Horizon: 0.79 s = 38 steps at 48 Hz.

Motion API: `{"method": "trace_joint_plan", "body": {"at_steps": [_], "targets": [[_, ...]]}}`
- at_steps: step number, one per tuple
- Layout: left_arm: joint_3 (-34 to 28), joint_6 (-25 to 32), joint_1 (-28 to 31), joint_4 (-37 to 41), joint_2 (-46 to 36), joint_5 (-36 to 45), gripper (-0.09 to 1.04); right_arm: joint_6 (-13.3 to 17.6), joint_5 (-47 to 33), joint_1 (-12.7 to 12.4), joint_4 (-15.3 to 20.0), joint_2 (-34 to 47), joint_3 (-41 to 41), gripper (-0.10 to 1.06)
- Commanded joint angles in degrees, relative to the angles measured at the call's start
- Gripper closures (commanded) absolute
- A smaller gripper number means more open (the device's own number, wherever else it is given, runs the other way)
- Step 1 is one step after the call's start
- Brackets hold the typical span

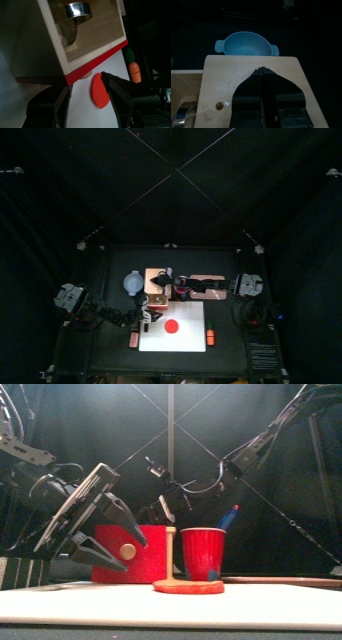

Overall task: Get the cutter from the drawer then cut the dough then place the extra dough in the bowl
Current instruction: Place the cutter on the board

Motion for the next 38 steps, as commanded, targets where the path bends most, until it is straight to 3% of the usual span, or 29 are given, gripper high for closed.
{"method": "trace_joint_plan", "body": {"at_steps": [1, 22, 38], "targets": [[0.0, 0.2, -0.6, 0.3, -2.5, -0.3, 0.1, 0.1, 0.7, -0.5, -0.1, -0.7, -0.2, 1.04], [4.7, 1.1, -6.4, 1.8, -9.1, 0.2, 0.1, 0.3, 0.8, -0.1, 0.1, -1.9, -0.4, 1.04], [5.4, 6.9, -5.7, 28.2, -13.2, -0.4, 0.12, 0.7, 0.9, 2.5, 0.2, -6.0, -0.2, 1.04]]}}
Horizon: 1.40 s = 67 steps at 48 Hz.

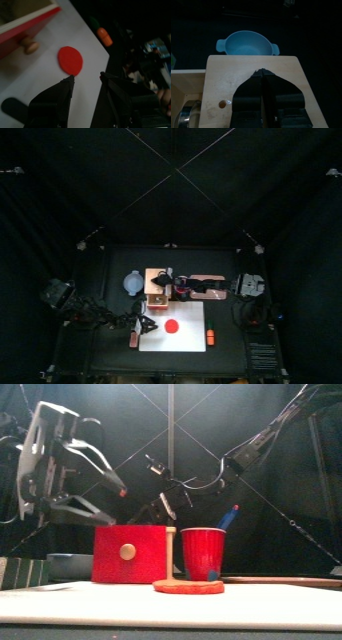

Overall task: Get the cutter from the drawer then cut the dough then place the extra dough in the bowl
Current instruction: Place the cutter on the board

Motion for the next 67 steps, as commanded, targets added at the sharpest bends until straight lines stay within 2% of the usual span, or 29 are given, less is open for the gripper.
{"method": "trace_joint_plan", "body": {"at_steps": [1, 9, 15, 19, 27, 37, 41, 52, 57, 62, 67], "targets": [[-0.6, 2.2, 0.8, 10.4, -2.7, -1.0, 0.12, 0.3, -0.3, 0.9, 0.1, -4.6, -0.4, 1.04], [0.0, 6.0, 3.3, 20.0, -7.1, -3.3, 0.12, 0.6, 0.3, 2.6, 0.9, -7.6, -0.2, 1.04], [1.9, 9.7, 6.0, 23.9, -11.2, -5.4, 0.12, 1.0, 4.3, 4.7, 4.0, -10.8, 0.4, 1.04], [3.6, 12.4, 7.7, 24.6, -13.9, -6.9, 0.12, 0.9, 9.0, 6.2, 5.5, -13.0, 1.0, 1.04], [7.8, 19.6, 11.3, 25.0, -20.2, -10.2, 0.12, 1.1, 19.7, 9.0, 6.5, -16.7, 3.3, 1.04], [11.0, 28.0, 14.1, 25.2, -25.0, -10.5, 0.12, 0.9, 26.2, 9.9, 10.3, -18.0, 4.5, 1.01], [11.3, 30.6, 14.2, 25.4, -25.5, -10.5, 0.12, 0.9, 27.3, 10.2, 11.1, -17.8, 4.1, 0.93], [12.3, 35.2, 14.2, 26.4, -25.6, -10.5, 0.12, 1.1, 28.2, 11.0, 12.3, -15.5, 2.8, 0.45], [12.6, 35.5, 14.2, 26.5, -25.6, -10.5, 0.12, 1.1, 28.3, 11.4, 12.5, -14.0, 1.9, 0.28], [12.6, 35.8, 14.2, 26.6, -25.6, -10.6, 0.12, 1.1, 28.6, 11.5, 12.1, -12.4, 0.6, 0.17], [12.7, 36.0, 14.3, 26.8, -25.6, -10.6, 0.12, 1.1, 29.4, 11.3, 12.3, -11.3, -0.4, 0.16]]}}
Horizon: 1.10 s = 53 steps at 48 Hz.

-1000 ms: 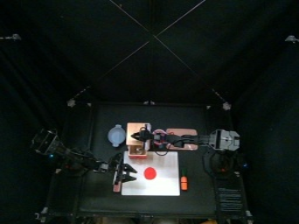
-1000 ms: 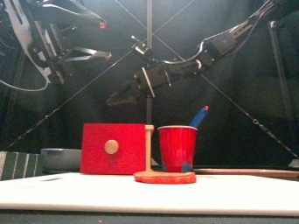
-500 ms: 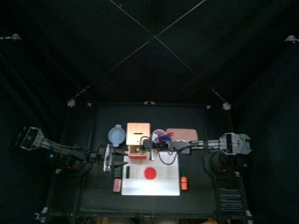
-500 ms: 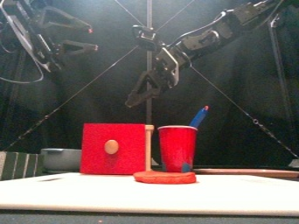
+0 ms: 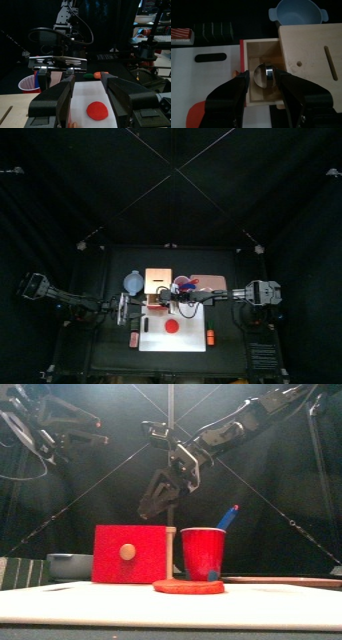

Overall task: Get the cutter from the drawer then cut the dough then place the extra dough in the bowl
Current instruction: Place the cutter on the board

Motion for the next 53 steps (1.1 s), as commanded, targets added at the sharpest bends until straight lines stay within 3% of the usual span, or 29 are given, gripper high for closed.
{"method": "trace_joint_plan", "body": {"at_steps": [1, 29, 53], "targets": [[-0.5, 0.3, 0.2, 0.3, -0.1, -0.6, 0.12, 0.0, 0.7, -0.3, 0.1, -0.3, -2.4, 0.16], [0.3, 0.1, -0.2, 0.3, -0.1, -0.6, 0.12, 0.0, 1.8, -2.4, 0.3, 3.5, -4.4, 0.16], [0.4, -0.2, -1.1, 0.1, 0.0, -0.4, 0.12, 0.0, 6.3, -2.7, -0.1, 6.5, -6.9, 0.16]]}}
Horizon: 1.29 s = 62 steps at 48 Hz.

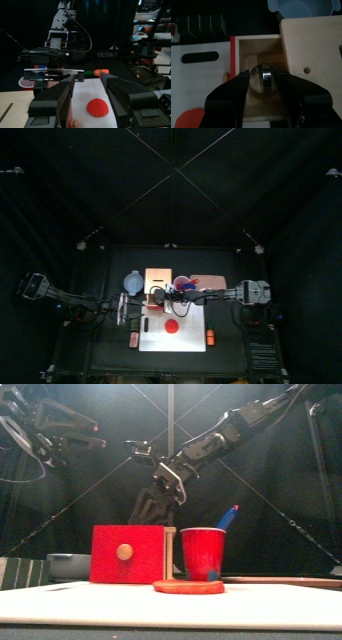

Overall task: Get the cutter from the drawer then cut the dough then place the extra dough in the bowl
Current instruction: Place the cutter on the board

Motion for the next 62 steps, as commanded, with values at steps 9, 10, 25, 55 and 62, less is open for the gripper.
{"method": "trace_joint_plan", "body": {"at_steps": [9, 10, 25, 55, 62], "targets": [[-0.2, 0.0, -0.1, -0.1, -0.1, -0.4, 0.12, -0.1, 3.0, -1.1, -0.2, -0.4, -1.2, 0.16], [-0.2, 0.0, -0.1, -0.2, 0.0, -0.4, 0.12, -0.1, 3.2, -1.1, -0.3, -0.5, -1.2, 0.16], [-0.2, 0.0, -0.1, -0.4, -0.1, -0.4, 0.12, -0.2, 3.4, -1.4, -0.3, -0.8, -1.5, 0.22], [0.0, 0.0, -0.1, -1.4, 0.0, -0.4, 0.12, -0.3, 3.4, 0.6, -0.9, -4.5, -2.4, 0.47], [0.1, 0.0, -0.1, -1.7, 0.0, -0.3, 0.12, -0.4, 3.4, 1.3, -1.4, -6.8, -2.2, 0.47]]}}
